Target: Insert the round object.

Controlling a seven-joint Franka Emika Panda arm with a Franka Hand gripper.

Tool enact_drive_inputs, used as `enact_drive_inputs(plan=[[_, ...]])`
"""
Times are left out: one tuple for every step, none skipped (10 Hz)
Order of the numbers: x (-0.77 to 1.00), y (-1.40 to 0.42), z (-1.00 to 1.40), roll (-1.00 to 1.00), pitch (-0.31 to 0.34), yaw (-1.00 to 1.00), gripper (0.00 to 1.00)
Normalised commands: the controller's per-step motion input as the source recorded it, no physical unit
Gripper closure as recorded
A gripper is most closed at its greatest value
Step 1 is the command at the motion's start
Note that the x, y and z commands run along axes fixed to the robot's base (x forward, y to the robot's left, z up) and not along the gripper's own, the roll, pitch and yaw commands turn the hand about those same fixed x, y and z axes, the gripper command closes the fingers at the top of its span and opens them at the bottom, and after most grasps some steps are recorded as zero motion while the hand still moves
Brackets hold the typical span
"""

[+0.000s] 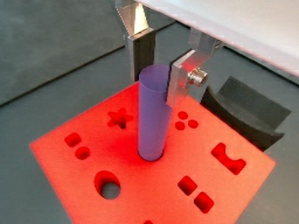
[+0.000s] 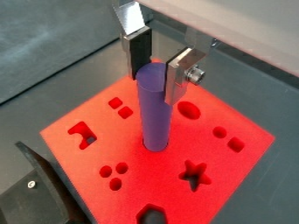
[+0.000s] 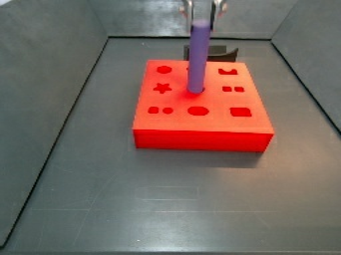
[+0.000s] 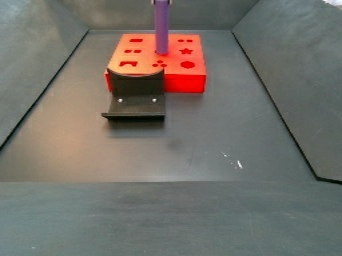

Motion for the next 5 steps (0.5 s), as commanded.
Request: enact_drive_inputs(plan=[[0.18, -0.09, -0.57, 0.26, 0.033, -0.17, 1.00], [0.22, -0.12, -0.57, 0.25, 0.043, -0.17, 1.00], [0.25, -0.15, -0.54, 0.19, 0.036, -0.19, 1.00], [0.06, -0.01, -0.37, 0.10, 0.001, -0.10, 1.00], [0.00, 0.00, 0.00, 0.00, 0.000, 0.00, 1.00]])
